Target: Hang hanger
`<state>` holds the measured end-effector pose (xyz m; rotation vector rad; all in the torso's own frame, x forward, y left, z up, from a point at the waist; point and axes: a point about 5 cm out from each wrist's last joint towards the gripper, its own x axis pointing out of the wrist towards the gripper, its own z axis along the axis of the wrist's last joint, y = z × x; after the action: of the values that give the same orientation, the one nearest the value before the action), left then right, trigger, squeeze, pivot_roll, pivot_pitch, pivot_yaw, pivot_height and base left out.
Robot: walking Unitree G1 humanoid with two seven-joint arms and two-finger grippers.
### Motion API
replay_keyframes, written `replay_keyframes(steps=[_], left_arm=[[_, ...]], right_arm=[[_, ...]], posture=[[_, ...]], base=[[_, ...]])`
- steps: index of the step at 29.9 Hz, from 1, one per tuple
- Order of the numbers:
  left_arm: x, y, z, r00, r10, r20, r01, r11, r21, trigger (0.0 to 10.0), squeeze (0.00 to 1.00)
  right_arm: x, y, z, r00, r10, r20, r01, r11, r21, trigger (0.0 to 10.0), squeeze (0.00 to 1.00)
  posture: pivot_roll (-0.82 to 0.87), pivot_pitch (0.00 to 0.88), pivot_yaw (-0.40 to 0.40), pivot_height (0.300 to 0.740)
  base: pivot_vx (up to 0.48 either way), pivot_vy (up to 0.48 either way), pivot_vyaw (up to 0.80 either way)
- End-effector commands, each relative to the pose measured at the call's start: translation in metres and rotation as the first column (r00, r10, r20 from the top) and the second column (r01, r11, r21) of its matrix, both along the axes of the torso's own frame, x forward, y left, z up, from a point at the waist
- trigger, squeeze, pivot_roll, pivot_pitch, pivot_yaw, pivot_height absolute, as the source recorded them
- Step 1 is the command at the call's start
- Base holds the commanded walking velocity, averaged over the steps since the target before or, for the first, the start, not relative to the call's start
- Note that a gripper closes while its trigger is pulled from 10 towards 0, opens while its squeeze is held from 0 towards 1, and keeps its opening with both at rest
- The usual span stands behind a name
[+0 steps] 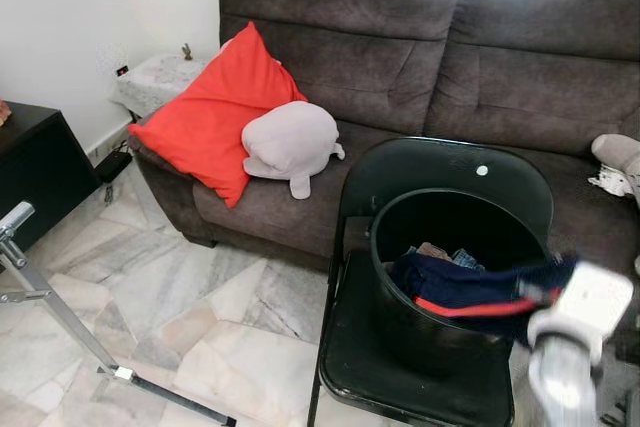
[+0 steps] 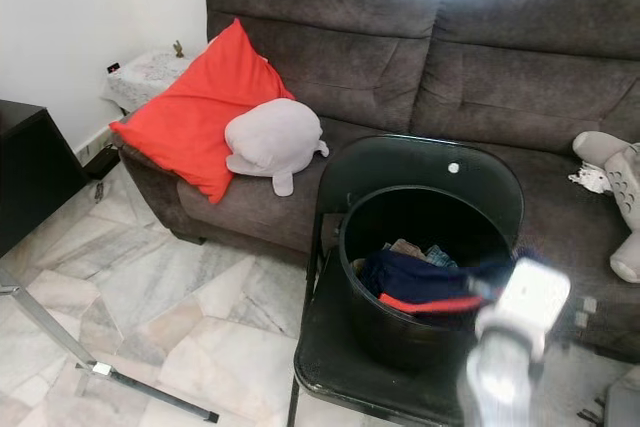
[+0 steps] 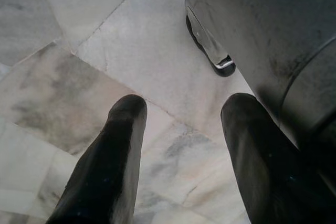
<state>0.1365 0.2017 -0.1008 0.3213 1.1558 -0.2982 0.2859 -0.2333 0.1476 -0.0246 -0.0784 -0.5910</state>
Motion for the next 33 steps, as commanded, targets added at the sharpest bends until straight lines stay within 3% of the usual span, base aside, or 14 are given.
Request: replay_keyframes(steps=[1, 6, 7, 9, 11, 12, 16, 18, 21, 25, 26, 31, 33], left_arm=[[-0.002, -0.004, -0.001, 1.000, -0.027, -0.014, 0.027, 1.000, -0.008, 10.0, 0.00], [-0.003, -0.003, -0.001, 1.000, -0.026, -0.017, 0.026, 1.000, -0.005, 10.0, 0.00], [-0.003, -0.003, -0.002, 0.999, -0.028, -0.019, 0.028, 1.000, -0.005, 10.0, 0.00], [-0.004, -0.004, -0.002, 0.999, -0.033, -0.024, 0.033, 0.999, -0.006, 10.0, 0.00], [-0.004, -0.004, -0.002, 0.999, -0.036, -0.026, 0.036, 0.999, -0.006, 10.0, 0.00], [-0.004, -0.004, -0.002, 0.999, -0.036, -0.027, 0.036, 0.999, -0.006, 10.0, 0.00], [-0.004, -0.004, -0.002, 0.999, -0.043, -0.031, 0.043, 0.999, -0.006, 10.0, 0.00], [-0.004, -0.004, -0.002, 0.998, -0.046, -0.031, 0.046, 0.999, -0.006, 10.0, 0.00], [-0.004, -0.004, -0.002, 0.998, -0.049, -0.032, 0.049, 0.999, -0.005, 10.0, 0.00], [-0.004, -0.003, -0.002, 0.998, -0.050, -0.033, 0.050, 0.999, -0.006, 10.0, 0.00], [-0.004, -0.004, -0.002, 0.998, -0.051, -0.033, 0.051, 0.999, -0.005, 10.0, 0.00], [-0.005, -0.002, -0.002, 0.999, -0.045, -0.025, 0.046, 0.999, 0.010, 10.0, 0.00], [-0.005, 0.001, -0.002, 0.999, -0.046, -0.022, 0.046, 0.999, 0.019, 10.0, 0.00]], right_arm=[[0.009, 0.007, 0.005, 1.000, 0.026, 0.009, -0.027, 0.999, 0.039, 10.0, 0.00], [0.019, 0.018, 0.010, 0.991, 0.132, -0.009, -0.131, 0.986, 0.106, 10.0, 0.00], [0.021, 0.021, 0.007, 0.980, 0.188, -0.057, -0.182, 0.978, 0.098, 10.0, 0.00], [0.024, 0.021, 0.005, 0.954, 0.262, -0.145, -0.261, 0.965, 0.027, 10.0, 0.00], [0.026, 0.008, 0.013, 0.942, 0.255, -0.218, -0.293, 0.943, -0.161, 10.0, 0.00], [0.027, 0.003, 0.016, 0.942, 0.245, -0.230, -0.294, 0.932, -0.213, 10.0, 0.00], [0.033, -0.020, 0.038, 0.950, 0.212, -0.229, -0.275, 0.917, -0.288, 10.0, 0.00], [0.037, -0.027, 0.052, 0.967, 0.226, -0.115, -0.236, 0.968, -0.087, 10.0, 0.00], [0.042, -0.028, 0.062, 0.968, 0.250, 0.016, -0.249, 0.952, 0.178, 10.0, 0.00], [0.045, -0.024, 0.066, 0.966, 0.258, 0.017, -0.258, 0.957, 0.133, 10.0, 0.00], [0.044, -0.014, 0.061, 0.960, 0.281, -0.001, -0.280, 0.955, 0.094, 10.0, 0.00], [0.036, 0.019, 0.030, 0.946, 0.323, -0.025, -0.314, 0.935, 0.165, 10.0, 0.00], [0.028, 0.033, 0.026, 0.949, 0.315, 0.021, -0.313, 0.931, 0.189, 10.0, 0.00]], posture=[[-0.03, 0.000, 0.015, 0.687], [-0.03, 0.000, 0.019, 0.687], [-0.03, 0.000, 0.022, 0.687], [-0.04, 0.000, 0.021, 0.687], [-0.04, 0.000, 0.022, 0.687], [-0.04, 0.000, 0.022, 0.687], [-0.04, 0.000, 0.024, 0.687], [-0.05, 0.000, 0.024, 0.687], [-0.05, 0.000, 0.024, 0.687], [-0.05, 0.000, 0.025, 0.687], [-0.04, 0.000, 0.025, 0.687], [-0.03, 0.000, 0.028, 0.687], [-0.03, 0.000, 0.039, 0.687]], base=[[0.000, 0.000, 0.00], [0.000, 0.000, 0.00], [0.000, 0.000, 0.00], [0.000, 0.000, 0.00], [0.000, 0.000, 0.00], [0.000, 0.000, 0.00], [0.000, 0.000, 0.00], [0.000, 0.000, 0.00], [0.000, 0.000, 0.00], [0.000, 0.000, 0.00], [0.000, 0.000, 0.00], [0.000, 0.000, 0.00], [0.000, 0.000, 0.37]])
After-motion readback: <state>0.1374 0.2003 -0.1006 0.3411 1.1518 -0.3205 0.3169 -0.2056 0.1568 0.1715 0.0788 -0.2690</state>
